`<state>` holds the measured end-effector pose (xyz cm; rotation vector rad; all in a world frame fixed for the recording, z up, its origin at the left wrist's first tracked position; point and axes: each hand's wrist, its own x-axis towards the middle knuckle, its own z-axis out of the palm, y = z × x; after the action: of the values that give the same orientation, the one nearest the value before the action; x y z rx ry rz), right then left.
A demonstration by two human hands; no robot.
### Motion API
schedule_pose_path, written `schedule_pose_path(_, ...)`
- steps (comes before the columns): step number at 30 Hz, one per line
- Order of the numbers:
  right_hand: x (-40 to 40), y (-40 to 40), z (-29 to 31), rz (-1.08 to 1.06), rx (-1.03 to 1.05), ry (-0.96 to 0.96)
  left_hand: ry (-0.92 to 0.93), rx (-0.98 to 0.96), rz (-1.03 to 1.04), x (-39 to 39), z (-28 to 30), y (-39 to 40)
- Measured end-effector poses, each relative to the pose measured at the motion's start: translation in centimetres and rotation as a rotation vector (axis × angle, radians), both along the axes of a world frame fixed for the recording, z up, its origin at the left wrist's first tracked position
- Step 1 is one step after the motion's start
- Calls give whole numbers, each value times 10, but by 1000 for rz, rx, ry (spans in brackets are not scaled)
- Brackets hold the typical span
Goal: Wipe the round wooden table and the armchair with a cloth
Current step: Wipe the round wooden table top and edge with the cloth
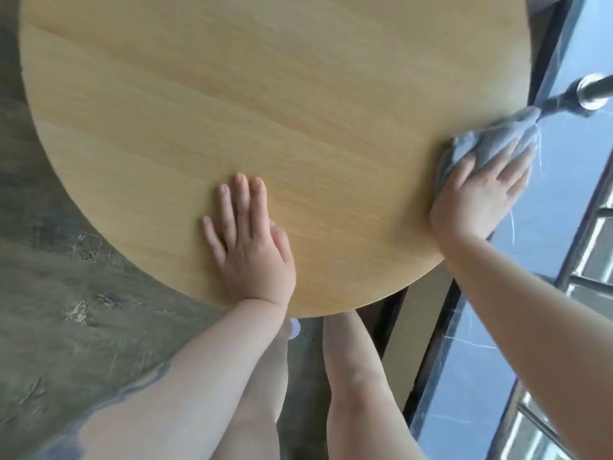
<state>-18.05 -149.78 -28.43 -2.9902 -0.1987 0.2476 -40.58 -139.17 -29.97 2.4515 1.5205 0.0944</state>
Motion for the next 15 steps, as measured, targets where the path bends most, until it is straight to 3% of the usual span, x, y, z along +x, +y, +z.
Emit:
schedule_pose_path(1,-17,13,1,135,-10,1,-2,-2,1,0,1,0)
schedule_pose_path(4,-43,8,1,1267,21,116,12,-8,12,3,5,1)
schedule_pose_path(5,-25,0,2,1411,-4,107,14,-8,14,3,5,0)
schedule_pose_path(6,-5,-7,0,1323,-18,65,13,-4,19,4,5,0)
schedule_pose_path(9,18,-5,2,312,32,27,16,8,38,6,5,-1)
schedule_pose_path(10,1,4,4,193,-5,42,15,12,42,6,5,-1)
schedule_pose_path(11,-20,15,8,324,-16,67,14,15,41,5,5,-2)
schedule_pose_path(14,-40,24,1,1579,1,152,15,14,38,5,6,-1)
schedule_pose_path(15,-15,33,-1,1709,-37,161,14,17,43,6,6,0)
